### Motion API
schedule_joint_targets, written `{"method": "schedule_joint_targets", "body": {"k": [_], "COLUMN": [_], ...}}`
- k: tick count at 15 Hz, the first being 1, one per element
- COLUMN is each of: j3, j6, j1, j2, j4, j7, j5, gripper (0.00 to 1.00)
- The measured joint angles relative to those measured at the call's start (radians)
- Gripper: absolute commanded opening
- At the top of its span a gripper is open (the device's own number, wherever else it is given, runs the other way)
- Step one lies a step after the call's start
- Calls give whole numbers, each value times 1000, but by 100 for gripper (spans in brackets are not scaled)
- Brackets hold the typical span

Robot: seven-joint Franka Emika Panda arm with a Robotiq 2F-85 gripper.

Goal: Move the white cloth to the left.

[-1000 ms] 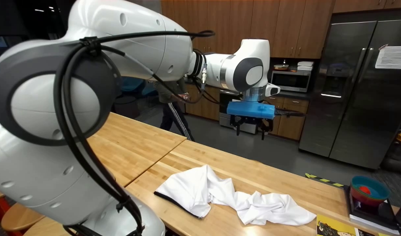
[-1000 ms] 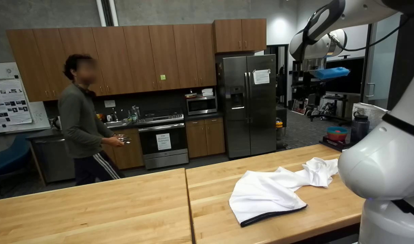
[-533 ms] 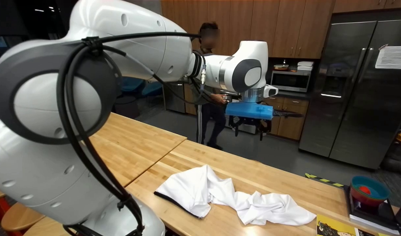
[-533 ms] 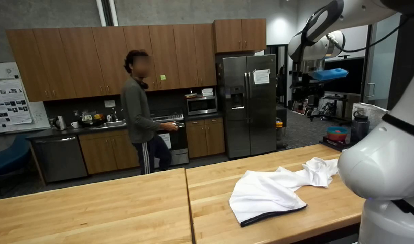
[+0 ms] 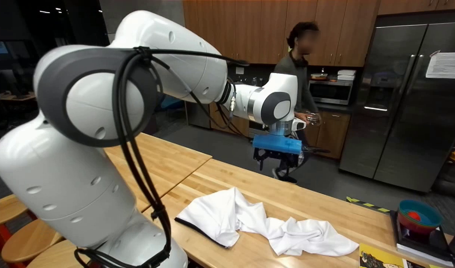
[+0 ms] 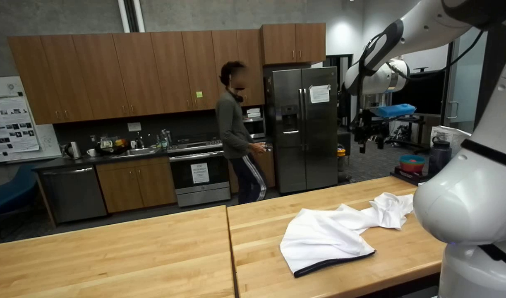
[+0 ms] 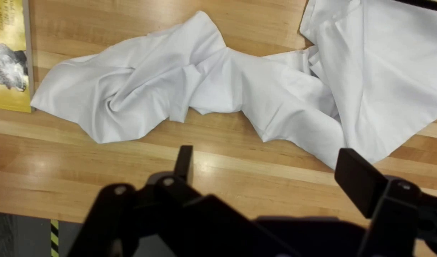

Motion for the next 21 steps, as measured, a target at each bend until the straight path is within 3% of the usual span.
{"method": "schedule_joint_targets", "body": {"k": [8,21], "j3": [19,46], "j6": [101,141], "j1": [-3,-38], "j2": [162,327], "j4": [-29,-24], "j7": [-25,-4], "j5": [45,7], "gripper": [100,100]}}
